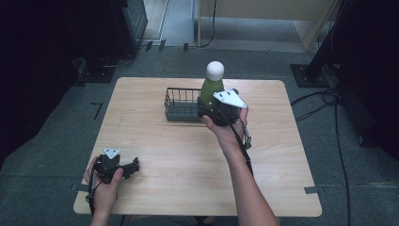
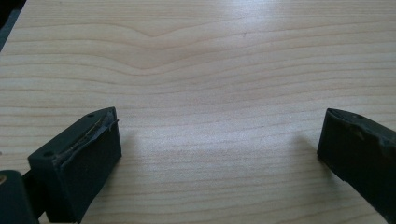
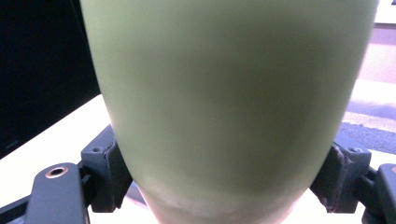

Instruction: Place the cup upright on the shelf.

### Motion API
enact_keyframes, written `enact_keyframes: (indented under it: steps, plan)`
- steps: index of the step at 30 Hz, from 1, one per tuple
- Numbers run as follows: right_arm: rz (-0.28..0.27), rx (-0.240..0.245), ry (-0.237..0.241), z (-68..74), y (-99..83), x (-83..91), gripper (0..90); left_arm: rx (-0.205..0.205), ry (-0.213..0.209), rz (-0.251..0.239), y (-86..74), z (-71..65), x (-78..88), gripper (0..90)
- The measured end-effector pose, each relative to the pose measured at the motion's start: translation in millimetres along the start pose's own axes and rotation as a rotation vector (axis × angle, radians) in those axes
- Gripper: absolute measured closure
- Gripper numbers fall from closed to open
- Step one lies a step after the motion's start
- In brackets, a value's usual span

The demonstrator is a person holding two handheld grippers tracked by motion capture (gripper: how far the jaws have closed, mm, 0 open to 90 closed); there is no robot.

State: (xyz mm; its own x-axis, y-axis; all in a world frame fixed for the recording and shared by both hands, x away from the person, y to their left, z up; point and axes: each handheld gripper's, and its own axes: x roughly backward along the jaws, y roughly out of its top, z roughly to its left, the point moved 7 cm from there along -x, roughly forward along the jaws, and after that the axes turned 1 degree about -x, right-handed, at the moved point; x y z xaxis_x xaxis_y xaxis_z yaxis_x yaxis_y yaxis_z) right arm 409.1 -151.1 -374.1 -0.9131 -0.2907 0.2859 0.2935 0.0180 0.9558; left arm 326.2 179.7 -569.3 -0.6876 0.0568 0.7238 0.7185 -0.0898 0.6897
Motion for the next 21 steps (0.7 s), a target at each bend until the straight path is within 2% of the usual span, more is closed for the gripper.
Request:
enact_keyframes:
  steps: [15,21]
  plan:
    - [-0.030,-0.037,-0.046,-13.8,20.8,-18.7,20.0,0.000,0.000,0.000,0.0,-0.1,0.0,0.1]
    - [-0.023,-0.043,-0.064,-19.0,26.3,-33.4,20.0,-0.001,0.000,0.000,0.0,0.0,-0.1,0.2]
